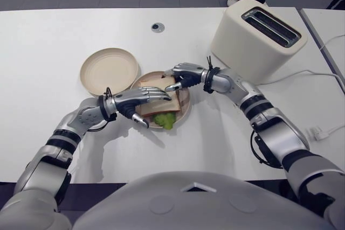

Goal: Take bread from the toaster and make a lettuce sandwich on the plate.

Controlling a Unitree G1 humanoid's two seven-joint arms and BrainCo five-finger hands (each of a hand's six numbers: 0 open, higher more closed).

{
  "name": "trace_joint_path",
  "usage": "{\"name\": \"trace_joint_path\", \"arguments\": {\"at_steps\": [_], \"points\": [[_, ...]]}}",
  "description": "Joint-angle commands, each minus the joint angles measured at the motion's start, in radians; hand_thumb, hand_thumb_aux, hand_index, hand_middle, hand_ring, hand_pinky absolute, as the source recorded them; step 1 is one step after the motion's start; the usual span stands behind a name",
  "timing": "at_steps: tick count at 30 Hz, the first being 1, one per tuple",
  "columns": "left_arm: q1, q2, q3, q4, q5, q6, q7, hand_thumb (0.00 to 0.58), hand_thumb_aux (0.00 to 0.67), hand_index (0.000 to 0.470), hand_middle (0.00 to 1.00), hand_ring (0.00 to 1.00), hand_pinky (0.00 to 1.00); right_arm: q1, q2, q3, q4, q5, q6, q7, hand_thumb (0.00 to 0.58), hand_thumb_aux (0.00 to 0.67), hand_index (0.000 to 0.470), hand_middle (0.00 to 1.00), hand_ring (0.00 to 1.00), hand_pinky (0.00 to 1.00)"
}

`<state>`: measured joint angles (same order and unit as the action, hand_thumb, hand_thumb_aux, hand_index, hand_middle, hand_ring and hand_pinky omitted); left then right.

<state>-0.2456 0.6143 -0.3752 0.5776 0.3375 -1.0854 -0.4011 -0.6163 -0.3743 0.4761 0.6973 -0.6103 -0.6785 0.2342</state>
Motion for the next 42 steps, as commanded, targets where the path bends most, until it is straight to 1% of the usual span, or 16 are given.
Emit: {"name": "trace_joint_path", "arguments": {"at_steps": [1, 4, 6, 7, 8, 9, 11, 14, 18, 22, 25, 28, 32, 34, 39, 42], "points": [[0.014, -0.002, -0.031, 0.081, 0.087, 0.060, -0.005, 0.000, 0.000, 0.000, 0.00, 0.00, 0.00, -0.066, -0.008, -0.101, -0.039, 0.011, 0.020, -0.168, 0.000, 0.000, 0.000, 0.00, 0.00, 0.00], [0.000, -0.024, -0.016, 0.072, 0.062, 0.054, 0.032, 0.000, 0.000, 0.000, 0.00, 0.00, 0.00, -0.094, -0.032, -0.197, -0.027, 0.034, 0.046, -0.310, 0.000, 0.000, 0.000, 0.00, 0.00, 0.00], [0.001, -0.033, 0.001, 0.036, -0.014, 0.016, 0.037, 0.000, 0.000, 0.000, 0.00, 0.00, 0.00, -0.079, -0.045, -0.229, -0.037, 0.110, 0.017, -0.268, 0.000, 0.000, 0.000, 0.00, 0.00, 0.00], [0.010, -0.024, -0.006, -0.003, -0.102, -0.016, 0.017, 0.441, 0.342, 0.240, 0.15, 0.15, 0.15, -0.045, -0.052, -0.218, -0.069, 0.217, -0.015, -0.145, 0.000, 0.000, 0.000, 0.22, 0.22, 0.22], [0.022, -0.005, -0.024, -0.052, -0.211, -0.045, -0.009, 0.580, 0.670, 0.470, 0.46, 0.46, 0.46, -0.002, -0.069, -0.184, -0.113, 0.329, -0.044, 0.001, 0.190, 0.121, 0.085, 0.58, 0.58, 0.58], [0.038, 0.020, -0.047, -0.100, -0.313, -0.070, -0.042, 0.580, 0.670, 0.470, 1.00, 1.00, 1.00, 0.046, -0.100, -0.138, -0.157, 0.428, -0.066, 0.155, 0.580, 0.670, 0.470, 1.00, 1.00, 1.00], [0.084, 0.108, -0.111, -0.187, -0.491, -0.105, -0.127, 0.580, 0.670, 0.470, 1.00, 1.00, 1.00, 0.140, -0.197, -0.052, -0.243, 0.571, -0.071, 0.434, 0.580, 0.670, 0.470, 1.00, 1.00, 1.00], [0.144, 0.210, -0.203, -0.187, -0.545, -0.141, -0.258, 0.580, 0.670, 0.470, 1.00, 1.00, 1.00, 0.235, -0.333, 0.007, -0.329, 0.675, -0.040, 0.699, 0.580, 0.670, 0.470, 1.00, 1.00, 1.00], [0.177, 0.244, -0.208, -0.074, -0.558, -0.194, -0.340, 0.580, 0.670, 0.470, 1.00, 1.00, 1.00, 0.288, -0.399, 0.032, -0.363, 0.708, 0.021, 0.892, 0.580, 0.670, 0.470, 1.00, 1.00, 1.00], [0.149, 0.197, -0.185, 0.093, -0.462, -0.148, -0.387, 0.580, 0.670, 0.470, 1.00, 1.00, 1.00, 0.322, -0.394, 0.056, -0.381, 0.729, 0.070, 1.024, 0.580, 0.670, 0.470, 1.00, 1.00, 1.00], [0.090, 0.118, -0.164, 0.204, -0.361, -0.097, -0.365, 0.580, 0.670, 0.470, 1.00, 1.00, 1.00, 0.327, -0.333, 0.081, -0.327, 0.723, 0.095, 1.079, 0.580, 0.670, 0.470, 1.00, 1.00, 1.00], [-0.046, 0.025, -0.156, 0.335, -0.095, 0.035, -0.145, 0.580, 0.670, 0.470, 1.00, 1.00, 1.00, 0.287, -0.221, 0.048, -0.215, 0.730, 0.098, 1.043, 0.580, 0.670, 0.470, 1.00, 1.00, 1.00], [-0.214, -0.067, -0.167, 0.406, 0.158, 0.161, 0.226, 0.580, 0.670, 0.470, 1.00, 1.00, 1.00, 0.195, -0.055, -0.023, -0.022, 0.666, 0.068, 0.835, 0.580, 0.670, 0.470, 1.00, 1.00, 1.00], [-0.271, -0.107, -0.160, 0.431, 0.225, 0.180, 0.379, 0.580, 0.670, 0.470, 1.00, 1.00, 1.00, 0.151, -0.002, -0.061, 0.049, 0.634, 0.034, 0.726, 0.580, 0.670, 0.470, 1.00, 1.00, 1.00], [-0.371, -0.173, -0.124, 0.505, 0.304, 0.223, 0.673, 0.580, 0.670, 0.470, 1.00, 1.00, 1.00, 0.018, 0.070, -0.107, 0.273, 0.443, -0.034, 0.332, 0.580, 0.670, 0.470, 1.00, 1.00, 1.00], [-0.379, -0.187, -0.053, 0.499, 0.232, 0.135, 0.739, 0.580, 0.670, 0.470, 1.00, 1.00, 1.00, -0.022, 0.061, -0.112, 0.335, 0.375, -0.067, 0.215, 0.580, 0.670, 0.470, 1.00, 1.00, 1.00]]}}
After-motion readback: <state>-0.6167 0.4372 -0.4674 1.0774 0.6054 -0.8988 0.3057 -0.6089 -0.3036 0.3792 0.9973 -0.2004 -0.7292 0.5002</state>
